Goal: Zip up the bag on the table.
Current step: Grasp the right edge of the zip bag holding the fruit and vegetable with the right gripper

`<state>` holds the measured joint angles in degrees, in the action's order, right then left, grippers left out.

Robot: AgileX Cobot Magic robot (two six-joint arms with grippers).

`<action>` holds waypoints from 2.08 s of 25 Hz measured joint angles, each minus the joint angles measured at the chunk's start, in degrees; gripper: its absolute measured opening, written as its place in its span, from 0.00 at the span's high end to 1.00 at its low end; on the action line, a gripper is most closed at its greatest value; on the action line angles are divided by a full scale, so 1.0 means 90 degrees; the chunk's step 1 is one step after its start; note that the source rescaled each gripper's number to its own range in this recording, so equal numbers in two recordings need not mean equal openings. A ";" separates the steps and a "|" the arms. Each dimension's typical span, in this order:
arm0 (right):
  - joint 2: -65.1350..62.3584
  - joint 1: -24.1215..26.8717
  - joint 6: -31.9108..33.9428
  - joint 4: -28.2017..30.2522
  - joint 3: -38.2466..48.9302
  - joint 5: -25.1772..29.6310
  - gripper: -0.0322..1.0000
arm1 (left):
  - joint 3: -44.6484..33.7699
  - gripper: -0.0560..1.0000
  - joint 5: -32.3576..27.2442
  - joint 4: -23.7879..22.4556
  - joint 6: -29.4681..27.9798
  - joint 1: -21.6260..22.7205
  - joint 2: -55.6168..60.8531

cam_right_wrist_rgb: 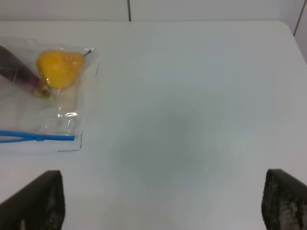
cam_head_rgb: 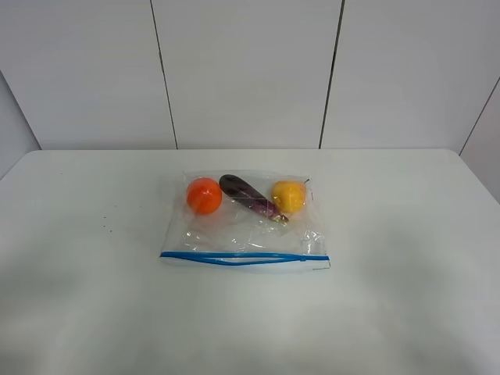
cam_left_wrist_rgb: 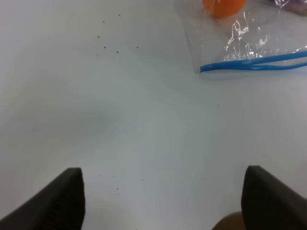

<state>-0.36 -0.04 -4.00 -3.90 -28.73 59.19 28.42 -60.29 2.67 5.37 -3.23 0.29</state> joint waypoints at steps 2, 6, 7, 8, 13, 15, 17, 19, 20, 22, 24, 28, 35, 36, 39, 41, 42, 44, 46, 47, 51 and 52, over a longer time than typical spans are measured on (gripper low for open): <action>0.0000 0.0000 0.0000 0.0000 0.0000 0.0000 0.03 | 0.0000 0.11 0.0000 0.0000 0.0000 0.0000 0.0000; 0.0000 0.0000 0.0000 0.0000 0.0000 0.0000 0.03 | 0.0000 0.11 0.0000 -0.0005 0.0000 0.0000 0.0000; 0.0000 0.0000 0.0000 0.0000 0.0000 0.0000 0.03 | 0.0000 0.11 0.0000 -0.0005 0.0000 0.0000 0.0000; 0.0000 0.0000 0.0000 0.0000 0.0000 0.0000 0.03 | 0.0000 0.11 0.0000 -0.0005 0.0000 0.0000 0.0000; 0.0776 0.0000 0.0000 -0.0006 -0.0351 0.0019 0.03 | 0.0000 0.11 0.0000 -0.0005 0.0000 0.0000 0.0000; 0.1593 0.0000 0.0000 -0.0006 -0.0739 0.0024 0.03 | 0.0000 0.11 0.0000 -0.0005 0.0000 0.0000 0.0000; 0.2476 0.0000 0.0020 -0.0043 -0.1144 0.0024 0.03 | 0.0000 0.11 0.0000 -0.0005 0.0000 0.0000 0.0000; 0.3458 0.0000 0.0041 -0.0177 -0.1538 0.0018 0.03 | 0.0000 0.11 0.0000 -0.0005 0.0000 0.0000 0.0000; 0.3865 0.0000 0.0048 -0.0283 -0.1738 0.0018 0.03 | 0.0000 0.11 0.0000 -0.0005 0.0000 0.0000 0.0000; 0.4816 0.0000 0.0052 -0.0511 -0.2093 0.0002 0.03 | 0.0000 0.11 0.0000 -0.0005 0.0000 0.0000 0.0000; 0.5636 0.0000 0.0052 -0.0703 -0.2347 -0.0074 0.03 | 0.0000 0.11 0.0000 -0.0005 0.0000 0.0000 0.0000; 0.7297 0.0000 0.0004 -0.1004 -0.2683 -0.0433 0.03 | 0.0000 0.11 0.0000 -0.0005 0.0000 0.0000 0.0000; 0.9670 0.0000 -0.0851 -0.2073 -0.2755 -0.1453 0.03 | 0.0000 0.11 0.0000 -0.0005 0.0000 0.0000 0.0000; 0.9964 0.0000 -0.1143 -0.2350 -0.2755 -0.1538 0.03 | 0.0000 0.11 0.0000 -0.0005 0.0000 0.0000 0.0000; 1.0666 0.0000 -0.2072 -0.3254 -0.2755 -0.1683 0.03 | 0.0000 0.11 0.0000 -0.0005 0.0000 0.0000 0.0000; 1.1030 0.0000 -0.2730 -0.3874 -0.2759 -0.1683 0.03 | 0.0000 0.11 0.0000 -0.0005 0.0000 0.0000 0.0000; 1.1201 0.0000 -0.3004 -0.4121 -0.2759 -0.1691 0.03 | 0.0000 0.11 0.0000 -0.0005 0.0000 0.0000 0.0000; 1.1489 0.0000 -0.3688 -0.4684 -0.2759 -0.1697 0.03 | 0.0000 0.11 0.0000 -0.0005 0.0000 0.0000 0.0000; 1.1708 0.0000 -0.4300 -0.5148 -0.2759 -0.1703 0.03 | 0.0000 0.11 0.0000 -0.0005 0.0000 0.0000 0.0000; 1.1808 0.0000 -0.4565 -0.5386 -0.2759 -0.1709 0.03 | 0.0000 0.11 0.0000 -0.0005 0.0000 0.0000 0.0000; 1.2169 0.0000 -0.5297 -0.6136 -0.2828 -0.1706 0.03 | 0.0000 0.11 0.0000 -0.0005 0.0000 0.0000 0.0000; 1.2251 0.0000 -0.5423 -0.6217 -0.2896 -0.1671 0.03 | 0.0000 0.11 0.0000 -0.0005 0.0000 0.0000 0.0000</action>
<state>109.90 -0.04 -52.81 -59.85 -54.80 44.15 28.42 -60.29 2.63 5.37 -3.23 0.29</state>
